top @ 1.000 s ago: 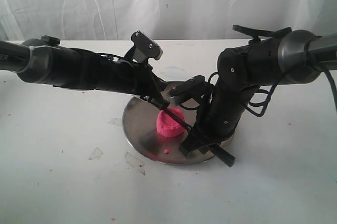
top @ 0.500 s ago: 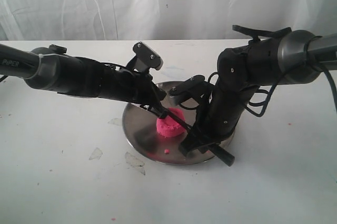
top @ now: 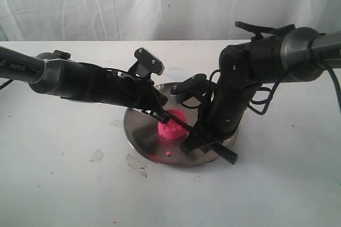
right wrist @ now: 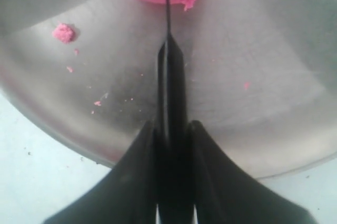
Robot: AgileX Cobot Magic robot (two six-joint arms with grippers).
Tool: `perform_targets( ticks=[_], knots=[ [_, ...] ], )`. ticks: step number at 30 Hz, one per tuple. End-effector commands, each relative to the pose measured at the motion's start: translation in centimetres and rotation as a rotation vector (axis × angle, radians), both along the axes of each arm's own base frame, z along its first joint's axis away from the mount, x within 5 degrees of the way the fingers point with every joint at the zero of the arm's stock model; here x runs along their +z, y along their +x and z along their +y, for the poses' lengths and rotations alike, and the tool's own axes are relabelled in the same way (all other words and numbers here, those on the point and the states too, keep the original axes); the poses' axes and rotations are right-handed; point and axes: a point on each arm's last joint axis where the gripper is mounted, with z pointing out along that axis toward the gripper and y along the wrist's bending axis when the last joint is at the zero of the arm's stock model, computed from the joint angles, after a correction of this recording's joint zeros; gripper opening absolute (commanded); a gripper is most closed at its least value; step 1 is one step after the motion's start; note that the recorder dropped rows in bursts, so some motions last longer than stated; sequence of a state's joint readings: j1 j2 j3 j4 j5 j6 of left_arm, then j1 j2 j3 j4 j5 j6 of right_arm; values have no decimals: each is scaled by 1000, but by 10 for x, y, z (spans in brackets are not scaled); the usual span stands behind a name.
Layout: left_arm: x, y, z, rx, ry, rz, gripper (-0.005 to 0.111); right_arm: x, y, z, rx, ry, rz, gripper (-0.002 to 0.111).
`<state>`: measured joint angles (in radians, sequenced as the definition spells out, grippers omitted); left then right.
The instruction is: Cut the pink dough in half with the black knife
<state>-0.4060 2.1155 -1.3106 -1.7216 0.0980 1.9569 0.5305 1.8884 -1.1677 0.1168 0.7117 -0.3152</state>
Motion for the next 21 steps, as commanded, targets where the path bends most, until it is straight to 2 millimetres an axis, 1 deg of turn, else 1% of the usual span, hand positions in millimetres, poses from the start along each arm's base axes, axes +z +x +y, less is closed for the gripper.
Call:
perform_targets(
  ticks=[1,3,6,8,10,17,19,20,21],
  knots=[
    [-4,-2,0,-56,54,-35,0,5,4,1,0,11,-24,0],
    [4,-2,1,-59,62,-60,0,1,5,1,0,4,-11,0],
    [23,-1,4,-29,72,-102,0,-4,5,1,-1,-3,3,0],
    [32,-2,4,-31,64,-122,0,-7,5,2,-2,-4,8,0],
    [37,-3,4,-36,55,-131,0,-7,5,2,-2,-5,10,0],
    [37,-3,3,-42,46,-128,0,-7,5,2,-8,-4,11,0],
    [33,-3,3,-44,45,-118,0,-7,5,2,-8,-4,11,0],
    [25,-2,2,-37,41,-93,0,-7,5,2,-8,-5,12,0],
    [21,-2,2,-35,42,-83,0,-7,5,2,-8,-5,12,0]
  ],
)
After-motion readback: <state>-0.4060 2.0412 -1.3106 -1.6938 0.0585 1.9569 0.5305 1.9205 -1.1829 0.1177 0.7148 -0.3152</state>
